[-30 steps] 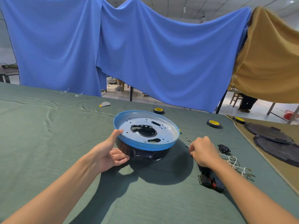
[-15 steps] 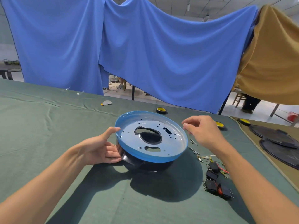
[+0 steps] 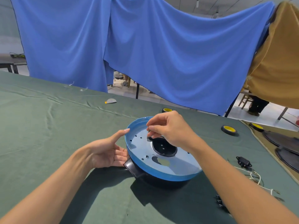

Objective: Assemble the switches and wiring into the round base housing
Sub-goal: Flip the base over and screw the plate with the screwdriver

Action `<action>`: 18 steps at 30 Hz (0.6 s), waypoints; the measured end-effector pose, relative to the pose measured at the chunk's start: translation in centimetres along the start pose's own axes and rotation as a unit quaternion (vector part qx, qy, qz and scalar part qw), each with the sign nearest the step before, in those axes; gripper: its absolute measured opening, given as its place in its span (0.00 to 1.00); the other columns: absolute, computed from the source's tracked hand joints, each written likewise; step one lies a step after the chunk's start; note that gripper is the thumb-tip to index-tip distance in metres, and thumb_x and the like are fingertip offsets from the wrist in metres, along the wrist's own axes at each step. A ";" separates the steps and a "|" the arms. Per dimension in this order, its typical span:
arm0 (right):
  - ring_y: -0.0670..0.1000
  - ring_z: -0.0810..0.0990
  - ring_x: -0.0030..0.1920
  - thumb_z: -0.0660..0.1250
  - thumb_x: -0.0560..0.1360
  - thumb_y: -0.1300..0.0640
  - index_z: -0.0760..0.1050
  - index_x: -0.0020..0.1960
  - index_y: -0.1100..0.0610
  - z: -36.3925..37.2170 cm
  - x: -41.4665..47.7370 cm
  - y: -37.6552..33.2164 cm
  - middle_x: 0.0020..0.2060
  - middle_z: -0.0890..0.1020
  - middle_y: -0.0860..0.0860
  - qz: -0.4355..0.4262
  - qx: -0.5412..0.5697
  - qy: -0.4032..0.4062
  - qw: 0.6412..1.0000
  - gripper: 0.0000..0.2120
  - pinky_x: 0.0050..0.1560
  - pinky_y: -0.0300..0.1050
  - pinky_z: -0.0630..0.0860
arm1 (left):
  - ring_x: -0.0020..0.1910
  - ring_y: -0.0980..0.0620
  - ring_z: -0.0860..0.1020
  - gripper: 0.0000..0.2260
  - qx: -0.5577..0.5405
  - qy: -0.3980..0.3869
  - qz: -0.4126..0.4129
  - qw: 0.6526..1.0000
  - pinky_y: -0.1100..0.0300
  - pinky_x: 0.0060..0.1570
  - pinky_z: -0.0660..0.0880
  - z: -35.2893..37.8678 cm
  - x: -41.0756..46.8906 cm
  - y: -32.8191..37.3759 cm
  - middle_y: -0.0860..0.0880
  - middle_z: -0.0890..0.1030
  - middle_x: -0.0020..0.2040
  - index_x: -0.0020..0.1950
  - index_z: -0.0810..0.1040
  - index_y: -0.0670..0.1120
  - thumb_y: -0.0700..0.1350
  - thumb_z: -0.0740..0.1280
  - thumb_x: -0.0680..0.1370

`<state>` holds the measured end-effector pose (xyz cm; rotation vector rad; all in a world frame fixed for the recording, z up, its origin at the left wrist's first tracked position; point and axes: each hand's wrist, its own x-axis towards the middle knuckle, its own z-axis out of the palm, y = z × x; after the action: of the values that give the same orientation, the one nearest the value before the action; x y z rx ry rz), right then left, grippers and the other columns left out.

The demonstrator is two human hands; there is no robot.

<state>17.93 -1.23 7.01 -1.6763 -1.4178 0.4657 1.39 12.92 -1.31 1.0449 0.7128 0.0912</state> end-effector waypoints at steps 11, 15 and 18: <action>0.51 0.85 0.37 0.67 0.75 0.69 0.82 0.48 0.64 2.8 3.6 1.7 0.37 0.85 0.59 -0.057 -0.055 0.022 0.997 0.05 0.42 0.42 0.83 | 0.35 0.43 0.83 0.32 -0.050 0.020 0.029 0.998 0.55 0.33 0.80 0.7 1.4 0.2 0.38 0.83 0.40 0.45 0.82 0.34 0.64 0.76 0.63; 0.51 0.85 0.37 0.67 0.75 0.69 0.82 0.49 0.64 3.8 4.1 2.1 0.37 0.85 0.58 -0.068 -0.073 0.008 0.995 0.06 0.44 0.42 0.82 | 0.35 0.44 0.83 0.32 -0.063 0.017 0.040 0.997 0.55 0.33 0.80 0.6 1.3 0.0 0.38 0.82 0.40 0.42 0.82 0.35 0.66 0.73 0.65; 0.49 0.85 0.37 0.67 0.76 0.68 0.82 0.49 0.62 4.0 4.4 2.1 0.39 0.85 0.56 -0.078 -0.097 -0.007 0.992 0.07 0.45 0.41 0.82 | 0.34 0.45 0.82 0.33 -0.073 0.009 0.039 0.997 0.55 0.33 0.80 0.5 1.3 -0.1 0.39 0.81 0.39 0.45 0.78 0.35 0.67 0.71 0.67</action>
<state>17.43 4.36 4.18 -1.7002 -1.6337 0.2599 2.63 13.01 -1.85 0.9324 0.6711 0.2166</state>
